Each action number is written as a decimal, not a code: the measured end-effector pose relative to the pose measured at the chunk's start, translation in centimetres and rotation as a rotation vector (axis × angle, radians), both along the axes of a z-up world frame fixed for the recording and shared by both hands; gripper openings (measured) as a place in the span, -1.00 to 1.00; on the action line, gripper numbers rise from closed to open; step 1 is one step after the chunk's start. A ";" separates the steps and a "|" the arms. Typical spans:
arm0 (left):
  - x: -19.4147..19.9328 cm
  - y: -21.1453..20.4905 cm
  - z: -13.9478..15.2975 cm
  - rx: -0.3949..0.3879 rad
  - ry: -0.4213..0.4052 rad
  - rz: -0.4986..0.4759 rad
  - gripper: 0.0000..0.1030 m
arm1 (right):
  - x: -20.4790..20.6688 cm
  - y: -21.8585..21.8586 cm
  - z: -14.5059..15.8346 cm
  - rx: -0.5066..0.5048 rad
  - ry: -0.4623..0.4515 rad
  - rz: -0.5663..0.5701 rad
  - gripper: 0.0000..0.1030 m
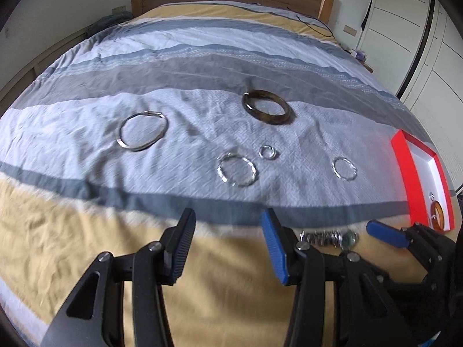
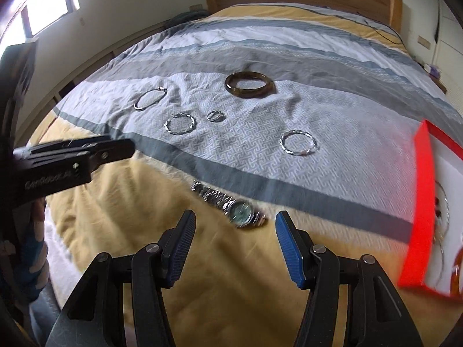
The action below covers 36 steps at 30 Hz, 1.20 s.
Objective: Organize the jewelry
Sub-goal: 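Grasp the silver watch with the right tool while the left grasps the twisted silver hoop, then carry the silver watch and twisted hoop into the red box with both tools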
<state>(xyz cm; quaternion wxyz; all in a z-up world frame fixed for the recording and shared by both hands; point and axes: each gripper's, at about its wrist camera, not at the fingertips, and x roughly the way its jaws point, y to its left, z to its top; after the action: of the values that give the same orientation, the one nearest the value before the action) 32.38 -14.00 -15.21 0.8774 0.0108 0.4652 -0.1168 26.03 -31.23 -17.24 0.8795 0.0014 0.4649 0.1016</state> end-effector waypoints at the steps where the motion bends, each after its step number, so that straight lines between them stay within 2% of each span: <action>1: 0.7 -0.4 -0.5 0.003 0.003 -0.001 -0.11 | 0.4 -0.2 -0.5 0.004 0.000 0.016 0.10; 7: 3.7 -2.3 -2.9 0.047 -0.011 0.000 -0.11 | 2.1 -0.2 -2.3 0.018 -0.014 0.125 0.10; 11: 4.9 -2.5 -3.8 0.040 -0.016 0.011 -0.11 | 2.4 0.2 -2.9 0.025 -0.017 0.170 -0.22; 12: 5.0 -2.4 -3.9 0.033 -0.020 0.013 -0.12 | 2.3 0.2 -3.1 0.027 -0.018 0.174 -0.41; 13: 5.0 -2.4 -3.9 0.029 -0.024 0.012 -0.13 | 2.3 0.1 -3.1 0.035 -0.020 0.174 -0.49; 15: 4.9 -2.4 -3.9 0.029 -0.034 0.009 -0.14 | 2.3 -0.3 -3.1 0.064 -0.020 0.171 -0.54; 18: 4.8 -2.3 -3.8 0.026 -0.042 0.009 -0.26 | 2.0 -0.8 -3.0 0.100 -0.026 0.160 -0.55; 29: 2.7 -3.0 -1.0 0.028 -0.080 -0.030 -0.27 | 0.5 -2.7 -0.3 0.202 -0.089 0.090 -0.56; 36: 0.6 -5.9 2.2 0.000 -0.119 -0.094 -0.27 | -1.7 -4.8 2.7 0.237 -0.148 0.029 -0.56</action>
<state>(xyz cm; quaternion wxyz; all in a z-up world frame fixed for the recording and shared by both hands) 32.97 -19.89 -12.97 0.8971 0.0396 0.4113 -0.1568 24.32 -36.07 -14.58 0.9036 0.0910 0.3835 0.1680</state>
